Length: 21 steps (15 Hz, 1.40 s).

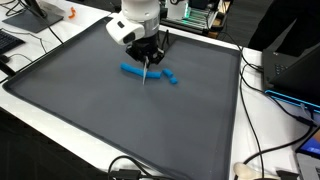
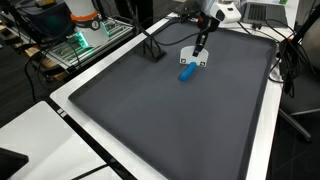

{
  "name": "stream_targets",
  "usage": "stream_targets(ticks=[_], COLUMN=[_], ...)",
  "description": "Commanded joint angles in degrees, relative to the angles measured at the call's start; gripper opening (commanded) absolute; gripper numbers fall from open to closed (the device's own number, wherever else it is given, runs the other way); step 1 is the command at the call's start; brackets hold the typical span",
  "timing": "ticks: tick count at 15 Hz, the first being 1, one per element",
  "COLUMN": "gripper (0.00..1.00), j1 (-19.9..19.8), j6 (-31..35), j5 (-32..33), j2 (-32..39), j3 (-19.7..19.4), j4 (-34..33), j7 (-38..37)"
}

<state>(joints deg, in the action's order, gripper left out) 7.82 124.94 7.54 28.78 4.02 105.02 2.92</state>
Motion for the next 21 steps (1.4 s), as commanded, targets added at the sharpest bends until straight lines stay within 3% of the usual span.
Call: stream_targets(ticks=[1, 21], gripper=[0.02, 0.02], j1=[-0.8, -1.4], j6=[-2.6, -12.1], j5=[-1.4, -1.6], j2=[0.4, -5.1], j3=[0.4, 0.7], j4=[2.2, 3.5], j7=[0.4, 2.1])
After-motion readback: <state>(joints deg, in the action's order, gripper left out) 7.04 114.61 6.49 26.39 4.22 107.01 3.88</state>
